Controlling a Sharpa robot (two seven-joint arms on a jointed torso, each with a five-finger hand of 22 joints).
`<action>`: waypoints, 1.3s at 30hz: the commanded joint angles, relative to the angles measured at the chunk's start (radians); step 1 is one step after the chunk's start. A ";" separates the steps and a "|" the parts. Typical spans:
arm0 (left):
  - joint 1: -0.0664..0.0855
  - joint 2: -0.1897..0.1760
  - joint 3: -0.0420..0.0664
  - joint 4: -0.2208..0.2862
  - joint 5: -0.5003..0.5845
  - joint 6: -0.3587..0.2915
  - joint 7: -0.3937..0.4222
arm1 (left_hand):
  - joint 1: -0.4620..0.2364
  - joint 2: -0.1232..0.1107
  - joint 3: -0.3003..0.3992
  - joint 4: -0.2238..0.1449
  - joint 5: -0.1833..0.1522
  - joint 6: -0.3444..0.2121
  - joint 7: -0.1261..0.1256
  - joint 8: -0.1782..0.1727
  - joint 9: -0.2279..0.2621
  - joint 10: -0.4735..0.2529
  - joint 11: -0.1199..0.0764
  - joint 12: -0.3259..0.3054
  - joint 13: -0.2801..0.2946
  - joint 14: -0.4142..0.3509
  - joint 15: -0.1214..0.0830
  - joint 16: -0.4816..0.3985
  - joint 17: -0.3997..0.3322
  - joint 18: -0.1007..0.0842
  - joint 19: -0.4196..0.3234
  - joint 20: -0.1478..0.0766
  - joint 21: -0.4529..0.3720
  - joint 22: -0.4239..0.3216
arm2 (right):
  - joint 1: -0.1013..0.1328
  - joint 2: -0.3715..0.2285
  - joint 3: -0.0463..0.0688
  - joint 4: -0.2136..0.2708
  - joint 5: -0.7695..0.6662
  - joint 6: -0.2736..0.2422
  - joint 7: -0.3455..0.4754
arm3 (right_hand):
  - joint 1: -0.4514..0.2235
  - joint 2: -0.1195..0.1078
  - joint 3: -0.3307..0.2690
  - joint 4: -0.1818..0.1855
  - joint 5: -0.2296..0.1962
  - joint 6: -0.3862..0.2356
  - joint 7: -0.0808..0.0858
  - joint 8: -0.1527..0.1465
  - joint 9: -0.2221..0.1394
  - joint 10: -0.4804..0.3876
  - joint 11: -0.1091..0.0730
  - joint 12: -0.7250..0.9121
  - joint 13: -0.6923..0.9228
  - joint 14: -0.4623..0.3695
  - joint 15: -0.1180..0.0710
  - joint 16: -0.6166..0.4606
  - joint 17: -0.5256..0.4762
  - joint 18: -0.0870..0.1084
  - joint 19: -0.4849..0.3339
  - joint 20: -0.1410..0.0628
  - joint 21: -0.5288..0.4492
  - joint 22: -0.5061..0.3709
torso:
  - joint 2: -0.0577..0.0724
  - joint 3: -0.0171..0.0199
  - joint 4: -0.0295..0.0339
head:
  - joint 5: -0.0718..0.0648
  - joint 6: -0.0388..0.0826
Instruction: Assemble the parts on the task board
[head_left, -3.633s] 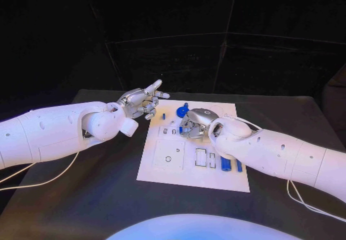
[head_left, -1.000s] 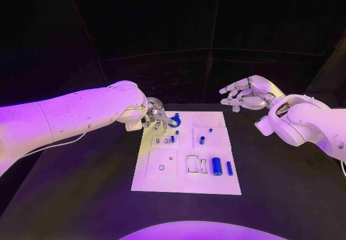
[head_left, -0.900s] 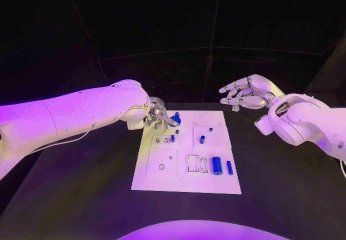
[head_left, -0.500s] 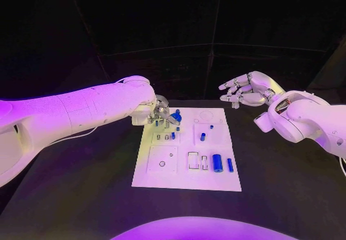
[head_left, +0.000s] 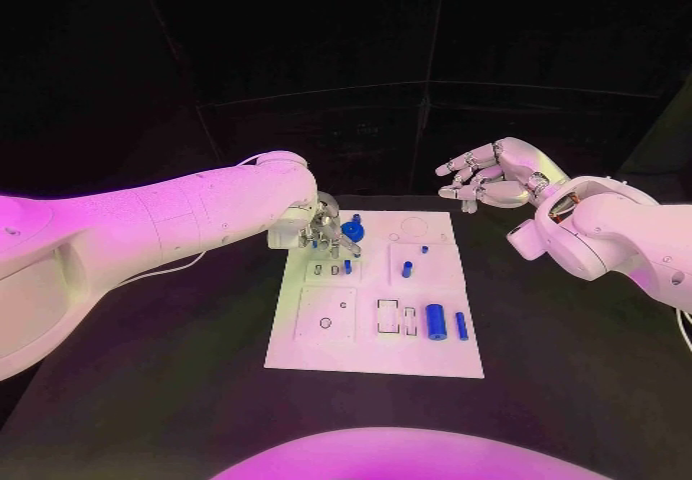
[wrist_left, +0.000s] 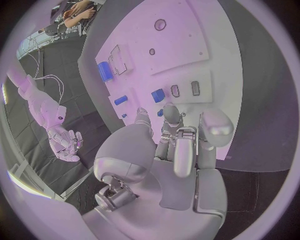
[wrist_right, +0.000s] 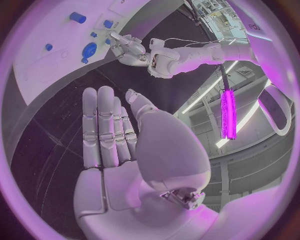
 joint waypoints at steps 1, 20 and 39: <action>-0.003 0.007 0.001 -0.008 -0.009 0.038 -0.009 | -0.008 0.002 -0.003 0.005 -0.006 0.007 -0.004 0.007 0.001 0.006 0.000 0.004 0.002 0.093 -0.007 0.003 0.192 -0.013 0.007 0.002 0.004 0.003 | 0.002 0.004 0.001 -0.002 -0.001 0.012 0.013 | -0.002 0.000 0.004 -0.001 0.007 -0.004 -0.001 0.005 0.000 -0.006 0.003 -0.005 -0.002 -0.008 0.002 -0.005 -0.002 0.012 0.001 0.003 -0.004 -0.001 | 0.001 0.0001 -0.0014 | 0.000 -0.003; -0.018 0.032 0.001 -0.028 -0.008 0.047 -0.008 | 0.018 0.012 0.013 -0.009 -0.004 0.011 -0.008 0.024 0.010 0.008 -0.004 0.007 0.006 0.093 -0.011 0.004 0.193 -0.014 0.008 -0.001 0.013 0.016 | 0.002 0.020 0.001 -0.013 -0.010 0.018 0.003 | -0.005 -0.001 0.009 0.000 0.039 -0.006 -0.001 0.011 0.001 -0.004 0.003 -0.002 -0.013 -0.005 0.001 -0.008 -0.001 0.013 0.005 0.003 -0.009 -0.004 | 0.001 -0.0005 0.0012 | 0.002 -0.013; -0.023 0.043 0.001 -0.041 -0.003 0.047 -0.009 | 0.065 0.037 0.068 -0.048 -0.003 0.000 -0.009 0.039 0.020 0.007 -0.006 0.007 0.008 0.092 -0.012 0.004 0.192 -0.015 0.005 -0.003 0.018 0.022 | 0.002 0.028 0.000 -0.020 -0.011 0.021 0.000 | -0.010 0.000 0.011 0.003 0.049 -0.006 -0.001 0.013 0.001 -0.004 0.003 0.000 -0.017 -0.004 0.001 -0.009 0.000 0.012 0.007 0.003 -0.010 -0.005 | 0.001 -0.0007 0.0009 | 0.003 -0.018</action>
